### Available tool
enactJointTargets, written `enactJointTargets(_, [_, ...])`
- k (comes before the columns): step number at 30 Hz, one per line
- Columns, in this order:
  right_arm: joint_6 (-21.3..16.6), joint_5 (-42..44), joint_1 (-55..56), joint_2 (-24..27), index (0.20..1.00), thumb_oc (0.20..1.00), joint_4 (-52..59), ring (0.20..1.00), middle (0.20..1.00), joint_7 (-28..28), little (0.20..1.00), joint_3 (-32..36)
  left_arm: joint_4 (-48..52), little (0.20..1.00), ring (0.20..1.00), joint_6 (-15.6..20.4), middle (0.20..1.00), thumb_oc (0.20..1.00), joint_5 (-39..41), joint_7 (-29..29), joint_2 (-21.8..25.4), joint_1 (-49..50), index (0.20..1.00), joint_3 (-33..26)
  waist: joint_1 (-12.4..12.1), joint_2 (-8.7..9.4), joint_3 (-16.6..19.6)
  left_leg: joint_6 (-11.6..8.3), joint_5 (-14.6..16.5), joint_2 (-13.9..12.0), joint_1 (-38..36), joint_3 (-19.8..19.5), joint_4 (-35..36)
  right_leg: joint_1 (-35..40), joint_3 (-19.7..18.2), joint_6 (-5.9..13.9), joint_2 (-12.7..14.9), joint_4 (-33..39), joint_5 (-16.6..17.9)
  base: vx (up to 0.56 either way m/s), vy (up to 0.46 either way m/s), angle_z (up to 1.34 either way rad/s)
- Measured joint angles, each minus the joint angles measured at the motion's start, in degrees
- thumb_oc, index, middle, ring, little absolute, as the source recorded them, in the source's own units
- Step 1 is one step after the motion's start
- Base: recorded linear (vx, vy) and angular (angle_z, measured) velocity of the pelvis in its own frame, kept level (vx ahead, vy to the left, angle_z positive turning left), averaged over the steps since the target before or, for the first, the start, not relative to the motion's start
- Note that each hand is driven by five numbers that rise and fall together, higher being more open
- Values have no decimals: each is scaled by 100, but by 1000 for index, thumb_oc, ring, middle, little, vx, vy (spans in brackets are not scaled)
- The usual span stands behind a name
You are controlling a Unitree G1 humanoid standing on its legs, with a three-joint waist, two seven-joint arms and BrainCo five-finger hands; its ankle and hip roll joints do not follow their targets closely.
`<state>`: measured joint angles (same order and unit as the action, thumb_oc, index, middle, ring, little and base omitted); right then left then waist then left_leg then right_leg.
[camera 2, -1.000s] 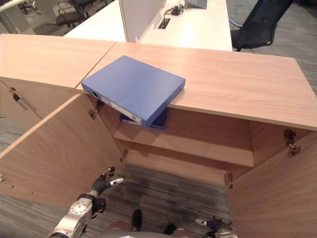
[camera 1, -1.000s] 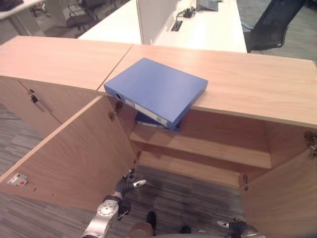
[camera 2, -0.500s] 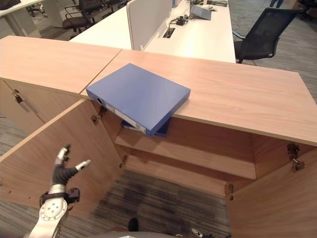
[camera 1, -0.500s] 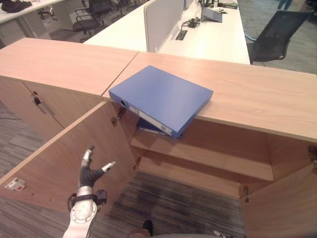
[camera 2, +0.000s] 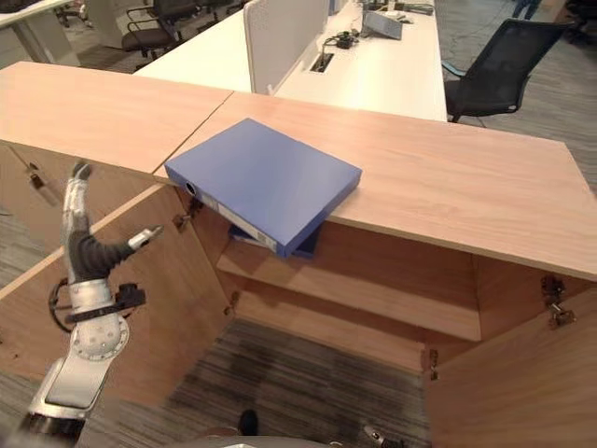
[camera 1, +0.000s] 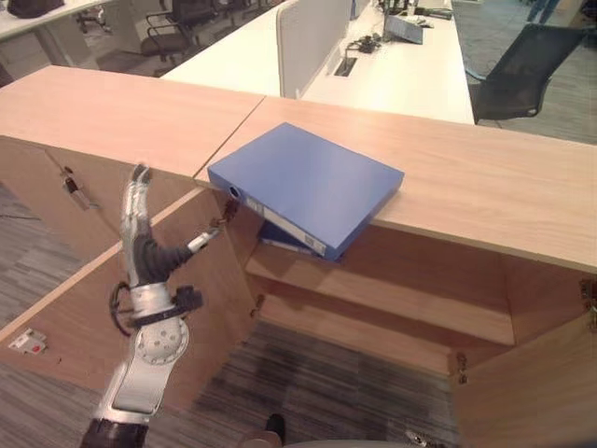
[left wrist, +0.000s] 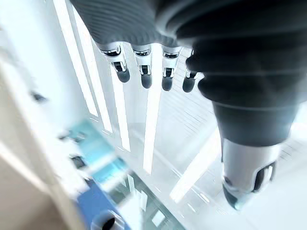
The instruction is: Put the empty folder in the office cabinet
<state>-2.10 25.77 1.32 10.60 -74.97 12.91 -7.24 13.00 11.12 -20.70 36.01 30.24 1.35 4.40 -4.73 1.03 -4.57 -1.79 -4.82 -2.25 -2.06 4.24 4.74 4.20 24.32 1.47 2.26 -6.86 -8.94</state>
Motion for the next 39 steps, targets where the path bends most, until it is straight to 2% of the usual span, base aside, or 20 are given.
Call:
enactJointTargets(2, [-6,0,-17,4,1000,1000,0,1000,1000,70,1000,14,2,1000,1000,5,1000,1000,-297,-223,373,-186,1000,243,66,0,35,0,0,-1,-16,9,13,15,-6,2,-2,-7,-2,15,23,-7])
enactJointTargets(3, [-6,0,-14,5,1000,1000,0,1000,1000,74,1000,10,-4,1000,1000,23,1000,1000,-372,-389,372,-243,1000,250,166,-38,86,-1,2,-7,-69,26,31,21,-24,0,0,17,1,15,17,-5])
enactJointTargets(7, [-2,1,28,18,1000,1000,2,1000,1000,64,1000,14,-7,1000,1000,28,1000,1000,-557,-563,387,-505,1000,294,217,-126,153,-2,3,-12,-57,83,33,17,-76,1,-4,10,0,7,7,-8])
enactJointTargets(13, [-5,5,118,82,1000,1000,3,1000,1000,-54,1000,0,-501,1000,1000,29,1000,1000,-1025,-827,498,-1041,1000,1008,311,-244,252,-4,4,-50,-98,205,34,-20,-208,30,-28,-49,-19,-7,3,-10])
enactJointTargets(24, [6,3,227,67,1000,1000,-1,1000,1000,-131,1000,12,-935,1000,1000,-36,1000,1000,-1229,-1068,609,-983,1000,1141,269,-131,348,-5,5,-68,-112,250,35,-34,-255,30,-43,-85,-20,-1,0,-2])
enactJointTargets(39, [17,3,272,68,1000,1000,-14,1000,1000,-202,1000,27,-1104,1000,1000,-40,1000,1000,-1349,-1317,717,-828,1000,1129,283,-188,335,-4,4,-80,-113,329,35,-101,-328,27,-38,-154,-23,2,-1,-3])
